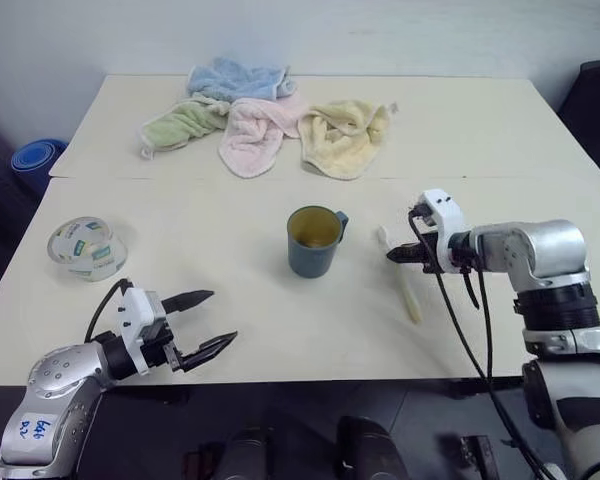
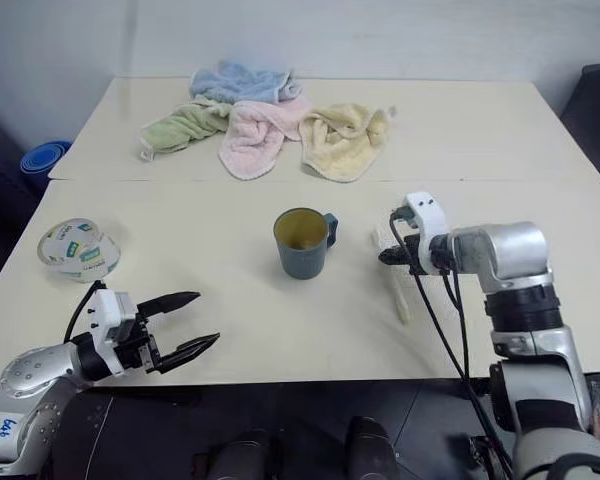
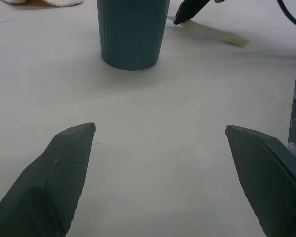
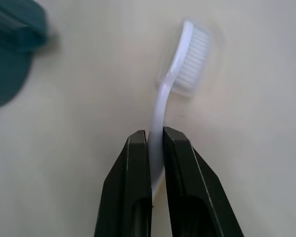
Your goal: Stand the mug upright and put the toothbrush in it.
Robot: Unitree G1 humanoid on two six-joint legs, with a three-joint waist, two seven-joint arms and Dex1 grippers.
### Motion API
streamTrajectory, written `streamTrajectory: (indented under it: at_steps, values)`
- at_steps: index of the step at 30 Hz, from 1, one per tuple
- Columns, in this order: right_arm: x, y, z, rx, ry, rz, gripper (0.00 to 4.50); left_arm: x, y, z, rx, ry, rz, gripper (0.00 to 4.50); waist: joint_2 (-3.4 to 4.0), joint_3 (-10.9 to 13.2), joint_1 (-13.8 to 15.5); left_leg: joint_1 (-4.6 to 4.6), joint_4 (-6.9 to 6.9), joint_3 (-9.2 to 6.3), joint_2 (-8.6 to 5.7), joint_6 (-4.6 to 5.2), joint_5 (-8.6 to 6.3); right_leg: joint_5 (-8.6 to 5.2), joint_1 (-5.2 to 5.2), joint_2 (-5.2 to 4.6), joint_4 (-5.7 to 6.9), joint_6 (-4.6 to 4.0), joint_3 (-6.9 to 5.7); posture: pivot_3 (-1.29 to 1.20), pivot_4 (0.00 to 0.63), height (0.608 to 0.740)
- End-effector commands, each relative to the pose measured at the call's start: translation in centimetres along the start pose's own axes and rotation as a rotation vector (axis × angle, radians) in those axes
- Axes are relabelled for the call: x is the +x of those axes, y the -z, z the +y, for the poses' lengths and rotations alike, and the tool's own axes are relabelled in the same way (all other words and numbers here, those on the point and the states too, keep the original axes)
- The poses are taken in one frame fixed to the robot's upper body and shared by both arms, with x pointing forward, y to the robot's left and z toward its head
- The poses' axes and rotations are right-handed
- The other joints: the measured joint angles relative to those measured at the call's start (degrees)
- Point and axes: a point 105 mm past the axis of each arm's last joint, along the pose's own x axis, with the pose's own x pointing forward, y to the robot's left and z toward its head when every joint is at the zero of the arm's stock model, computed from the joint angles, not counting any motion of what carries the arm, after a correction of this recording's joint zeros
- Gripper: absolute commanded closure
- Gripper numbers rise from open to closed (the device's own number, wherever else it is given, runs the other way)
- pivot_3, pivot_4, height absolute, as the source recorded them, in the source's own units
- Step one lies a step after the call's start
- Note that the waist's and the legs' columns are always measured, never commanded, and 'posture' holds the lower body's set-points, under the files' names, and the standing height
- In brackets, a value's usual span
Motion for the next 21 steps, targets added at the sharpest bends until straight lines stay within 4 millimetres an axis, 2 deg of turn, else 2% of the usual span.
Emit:
streamTrajectory:
  at_steps: [1,2,5,7,10,12,16,18,21]
  values:
    - [-5.4,-7.6,2.9,-0.175,-0.232,-0.51,4.45,-0.5,-0.8,0.5,0.013,-0.044,-0.045,0.0,0.12,0.09,0.0,0.0,0.0,0.0,0.0,0.0,0.0,0.0,0.0,0.0,0.0,0.0,-0.01,0.0,0.15,0.74]
    - [-6.6,-8.8,3.2,-0.172,-0.26,-0.601,4.45,-0.5,-0.9,0.5,0.007,-0.047,-0.053,0.0,0.18,0.12,0.0,-0.01,-0.01,0.0,0.0,0.0,0.0,0.0,0.0,0.0,-0.03,0.01,-0.01,0.0,0.15,0.74]
    - [-7.9,-11.5,4.2,-0.112,-0.318,-0.75,4.45,-0.4,-1.2,0.2,-0.008,-0.034,-0.074,0.0,0.18,0.12,-0.05,0.0,0.0,-0.01,0.02,0.0,0.0,0.0,0.0,0.0,0.01,0.01,-0.01,0.0,0.15,0.74]
    - [-8.1,-13.5,6.3,-0.122,-0.404,-0.855,4.45,0.0,-1.9,-0.1,-0.017,-0.011,-0.109,0.0,0.19,0.12,-0.24,0.03,0.01,-0.01,0.04,0.0,0.0,0.0,0.0,0.01,0.06,0.0,0.0,0.0,0.15,0.74]
    - [-7.3,-15.3,9.1,-0.203,-0.449,-1.001,4.45,0.8,-3.5,-0.6,-0.026,0.026,-0.175,0.0,0.21,0.14,-0.31,0.07,-0.02,-0.02,0.08,0.0,0.0,0.0,-0.02,0.03,0.14,0.0,0.01,0.0,0.15,0.74]
    - [-5.9,-15.8,10.2,-0.297,-0.403,-1.082,4.45,1.4,-4.7,-0.9,-0.043,0.051,-0.217,0.0,0.22,0.14,-0.33,0.06,-0.01,-0.02,0.04,0.0,0.0,0.0,-0.03,0.01,0.14,0.0,0.03,0.0,0.15,0.74]
    - [-2.0,-14.5,10.4,-0.423,-0.323,-1.071,4.45,2.1,-5.0,-0.8,-0.043,0.054,-0.221,0.0,0.21,0.14,-0.17,0.06,0.02,-0.09,-0.06,0.0,0.0,0.0,-0.02,-0.03,0.22,0.0,0.03,0.0,0.15,0.74]
    - [-0.4,-12.9,10.6,-0.507,-0.324,-1.031,4.45,2.0,-4.9,-0.6,-0.035,0.04,-0.209,0.0,0.21,0.13,-0.25,0.06,0.01,-0.09,-0.06,0.0,0.0,0.0,-0.02,-0.03,0.21,0.0,0.01,0.0,0.15,0.74]
    - [0.9,-11.2,10.4,-0.568,-0.322,-0.992,4.45,1.9,-4.6,-0.3,-0.026,0.017,-0.198,0.0,0.23,0.14,-0.48,0.07,-0.02,-0.1,-0.04,0.0,0.0,0.0,-0.02,-0.01,0.2,0.0,-0.04,0.0,0.15,0.74]
